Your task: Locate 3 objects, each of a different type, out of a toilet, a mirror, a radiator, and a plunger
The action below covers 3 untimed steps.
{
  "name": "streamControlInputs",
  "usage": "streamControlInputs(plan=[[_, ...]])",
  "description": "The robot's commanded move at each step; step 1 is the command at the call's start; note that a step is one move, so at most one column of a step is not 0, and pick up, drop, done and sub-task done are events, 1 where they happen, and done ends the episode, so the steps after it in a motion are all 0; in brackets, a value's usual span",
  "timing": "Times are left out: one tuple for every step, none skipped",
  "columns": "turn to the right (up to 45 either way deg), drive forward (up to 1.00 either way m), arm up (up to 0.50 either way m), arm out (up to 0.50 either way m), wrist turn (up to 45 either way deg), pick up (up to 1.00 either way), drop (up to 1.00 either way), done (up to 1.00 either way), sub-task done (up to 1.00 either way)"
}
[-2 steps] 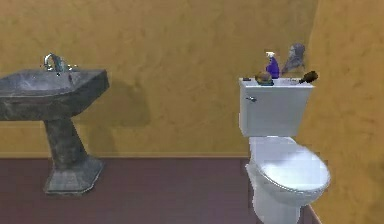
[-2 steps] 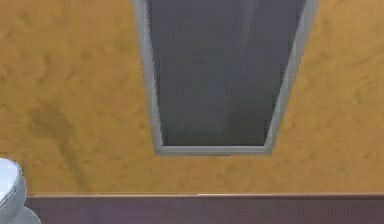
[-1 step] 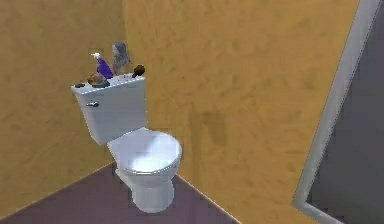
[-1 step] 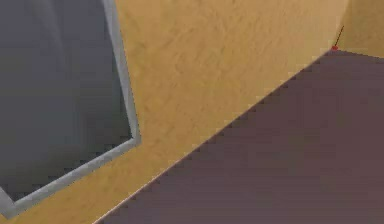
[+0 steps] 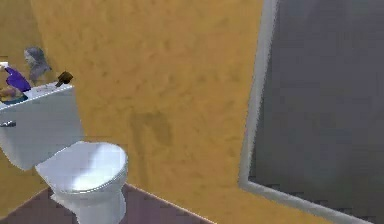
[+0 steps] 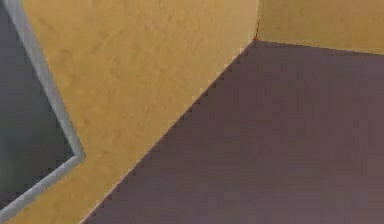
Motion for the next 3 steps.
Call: streamControlInputs(plan=[[0.0,0.35,0.00,0.00,0.0,0.00,0.00,0.00,0.00],[-42.0,0.00,0.00,0.00,0.0,0.00,0.00,0.00,0.00],[0.0,0.00,0.00,0.00,0.0,0.00,0.00,1.00,0.00]])
